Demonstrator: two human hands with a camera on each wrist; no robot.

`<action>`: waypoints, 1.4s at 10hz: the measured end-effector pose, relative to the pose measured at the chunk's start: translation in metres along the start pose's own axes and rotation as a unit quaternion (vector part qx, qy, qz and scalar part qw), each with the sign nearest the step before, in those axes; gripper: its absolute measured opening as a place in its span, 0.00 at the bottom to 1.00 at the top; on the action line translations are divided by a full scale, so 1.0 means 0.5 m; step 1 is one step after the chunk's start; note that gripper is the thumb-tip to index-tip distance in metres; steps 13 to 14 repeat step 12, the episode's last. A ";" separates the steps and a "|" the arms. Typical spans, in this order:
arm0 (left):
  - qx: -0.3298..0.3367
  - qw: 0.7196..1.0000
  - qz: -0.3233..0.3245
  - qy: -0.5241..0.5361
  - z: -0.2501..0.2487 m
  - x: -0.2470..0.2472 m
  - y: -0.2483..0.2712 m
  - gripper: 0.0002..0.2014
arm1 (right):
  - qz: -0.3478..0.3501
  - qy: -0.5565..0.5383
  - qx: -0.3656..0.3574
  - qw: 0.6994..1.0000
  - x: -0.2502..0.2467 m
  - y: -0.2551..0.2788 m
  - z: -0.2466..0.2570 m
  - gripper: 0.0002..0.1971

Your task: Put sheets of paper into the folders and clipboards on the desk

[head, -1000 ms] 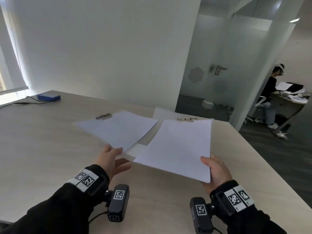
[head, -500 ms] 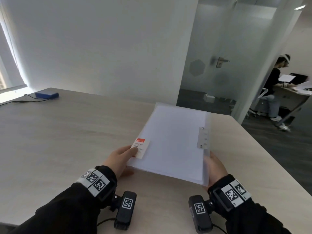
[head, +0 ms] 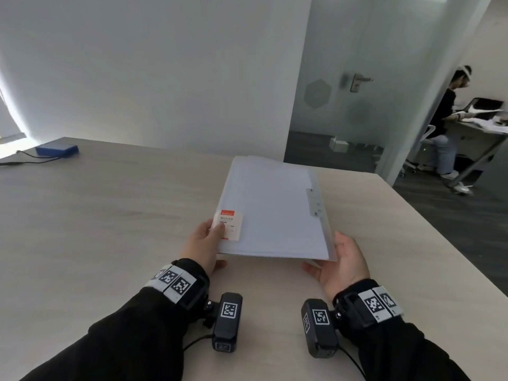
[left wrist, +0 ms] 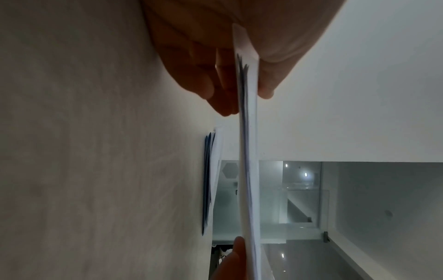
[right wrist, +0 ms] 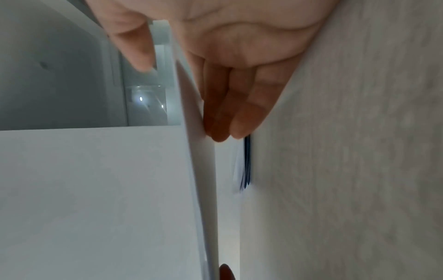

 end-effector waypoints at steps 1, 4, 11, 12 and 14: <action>0.040 0.999 -0.028 -0.023 -0.015 0.023 -0.022 0.12 | -0.013 -0.003 -0.048 0.999 0.001 -0.036 0.008 0.17; 0.163 0.976 -0.070 -0.122 -0.054 0.109 -0.136 0.09 | -0.030 0.196 -0.208 0.958 0.027 -0.162 0.075 0.19; 0.109 0.974 -0.033 -0.198 -0.038 0.219 -0.288 0.28 | -0.116 0.397 -0.235 0.880 0.038 -0.341 0.127 0.28; 0.117 0.982 -0.053 -0.136 -0.042 0.183 -0.276 0.25 | -0.160 0.351 -0.257 0.886 0.013 -0.308 0.146 0.23; 0.117 0.982 -0.053 -0.136 -0.042 0.183 -0.276 0.25 | -0.160 0.351 -0.257 0.886 0.013 -0.308 0.146 0.23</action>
Point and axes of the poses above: each hand's wrist, its own y-axis away from the middle knuckle, its own x-axis out of the palm, z = x × y, the point moved 9 cm from there along -y, towards the middle knuckle, and after that the axes turned 11 degrees about -z, right-handed, at the moved point
